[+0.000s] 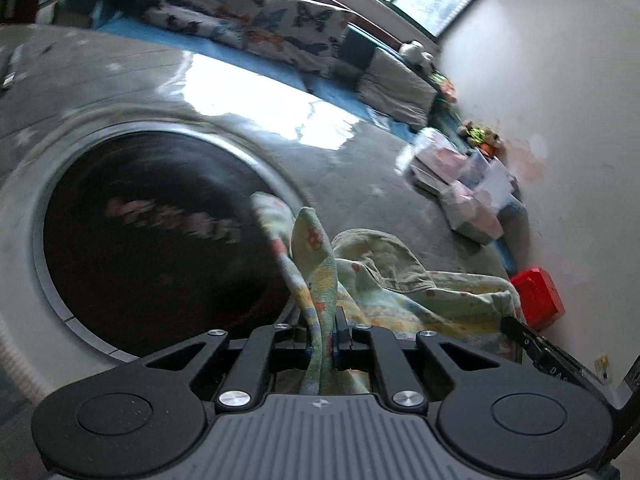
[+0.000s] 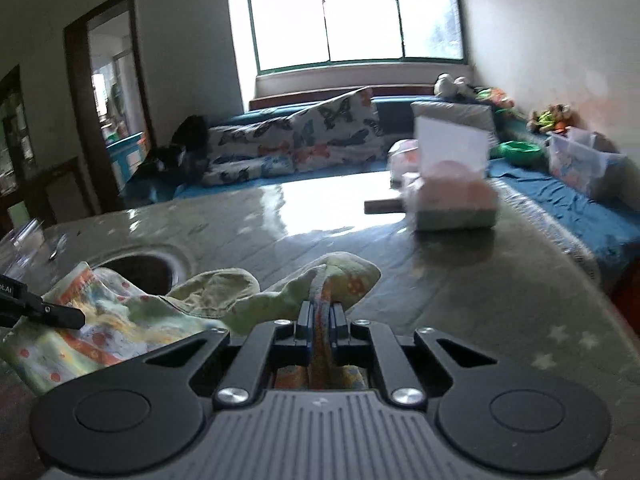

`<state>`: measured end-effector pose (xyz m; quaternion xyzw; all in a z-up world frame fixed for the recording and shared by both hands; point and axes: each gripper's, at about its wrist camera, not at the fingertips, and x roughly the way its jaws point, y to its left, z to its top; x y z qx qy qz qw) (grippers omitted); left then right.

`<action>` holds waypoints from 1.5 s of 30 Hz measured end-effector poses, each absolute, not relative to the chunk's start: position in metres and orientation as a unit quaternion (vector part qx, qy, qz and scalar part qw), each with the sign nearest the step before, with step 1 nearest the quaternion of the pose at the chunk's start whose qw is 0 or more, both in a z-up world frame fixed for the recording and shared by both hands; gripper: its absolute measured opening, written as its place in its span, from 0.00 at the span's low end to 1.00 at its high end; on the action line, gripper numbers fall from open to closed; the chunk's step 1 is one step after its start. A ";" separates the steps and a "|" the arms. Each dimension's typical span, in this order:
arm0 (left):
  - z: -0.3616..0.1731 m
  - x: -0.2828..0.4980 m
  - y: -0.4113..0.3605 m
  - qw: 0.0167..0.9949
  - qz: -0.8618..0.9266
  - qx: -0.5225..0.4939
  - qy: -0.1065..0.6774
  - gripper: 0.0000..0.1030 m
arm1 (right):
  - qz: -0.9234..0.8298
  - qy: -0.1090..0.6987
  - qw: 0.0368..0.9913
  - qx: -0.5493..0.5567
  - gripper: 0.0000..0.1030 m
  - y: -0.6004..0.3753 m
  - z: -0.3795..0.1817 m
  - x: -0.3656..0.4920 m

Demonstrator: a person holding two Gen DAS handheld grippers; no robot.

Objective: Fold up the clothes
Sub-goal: 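Lift the folded cloth with both grippers and carry it across the table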

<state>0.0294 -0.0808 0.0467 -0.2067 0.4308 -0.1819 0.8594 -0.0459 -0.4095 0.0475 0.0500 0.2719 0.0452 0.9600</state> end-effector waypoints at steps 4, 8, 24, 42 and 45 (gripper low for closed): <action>0.051 0.045 -0.114 0.858 -0.207 -0.190 0.429 0.09 | 0.014 0.259 0.965 0.047 0.07 -0.432 0.054 -0.044; 0.053 0.061 -0.148 0.856 -0.230 -0.176 0.429 0.09 | -0.016 0.252 0.967 0.045 0.07 -0.457 0.060 -0.042; 0.024 0.089 -0.218 0.836 -0.258 -0.135 0.464 0.11 | -0.106 0.288 0.950 0.064 0.07 -0.535 0.029 -0.031; 0.041 0.096 -0.236 0.850 -0.259 -0.109 0.446 0.15 | -0.049 0.316 0.945 0.070 0.11 -0.514 0.022 -0.010; 0.041 0.099 -0.254 0.845 -0.274 -0.108 0.447 0.15 | -0.030 0.321 0.944 0.068 0.11 -0.503 0.017 0.000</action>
